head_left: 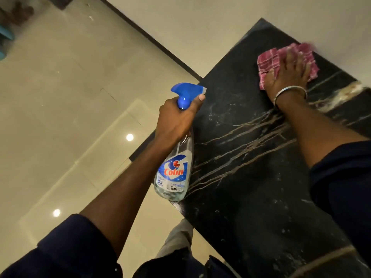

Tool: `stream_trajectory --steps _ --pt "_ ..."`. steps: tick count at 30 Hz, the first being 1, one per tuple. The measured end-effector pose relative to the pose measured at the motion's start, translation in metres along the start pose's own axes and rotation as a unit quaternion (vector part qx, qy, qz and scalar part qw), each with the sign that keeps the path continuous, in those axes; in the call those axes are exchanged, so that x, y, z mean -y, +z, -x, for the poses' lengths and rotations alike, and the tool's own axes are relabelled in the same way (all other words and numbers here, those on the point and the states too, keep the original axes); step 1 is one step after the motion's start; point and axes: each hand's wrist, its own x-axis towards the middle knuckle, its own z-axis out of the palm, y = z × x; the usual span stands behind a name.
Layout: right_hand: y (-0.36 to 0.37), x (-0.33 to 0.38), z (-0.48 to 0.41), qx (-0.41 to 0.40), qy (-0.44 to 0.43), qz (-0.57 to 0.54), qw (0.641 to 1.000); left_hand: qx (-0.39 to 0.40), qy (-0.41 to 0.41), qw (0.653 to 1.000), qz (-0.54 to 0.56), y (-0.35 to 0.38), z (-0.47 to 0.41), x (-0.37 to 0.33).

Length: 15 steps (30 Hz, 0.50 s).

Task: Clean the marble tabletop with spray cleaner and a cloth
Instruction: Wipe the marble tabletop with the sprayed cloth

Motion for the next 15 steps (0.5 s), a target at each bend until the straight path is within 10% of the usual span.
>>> stream_trajectory --steps 7,15 --pt "-0.009 -0.142 0.148 -0.008 0.177 -0.041 0.983 0.091 0.066 0.993 0.018 0.053 0.026 -0.042" --pt "-0.006 -0.268 0.381 -0.042 0.462 -0.068 0.883 0.179 0.133 0.975 -0.015 0.093 0.064 -0.08"
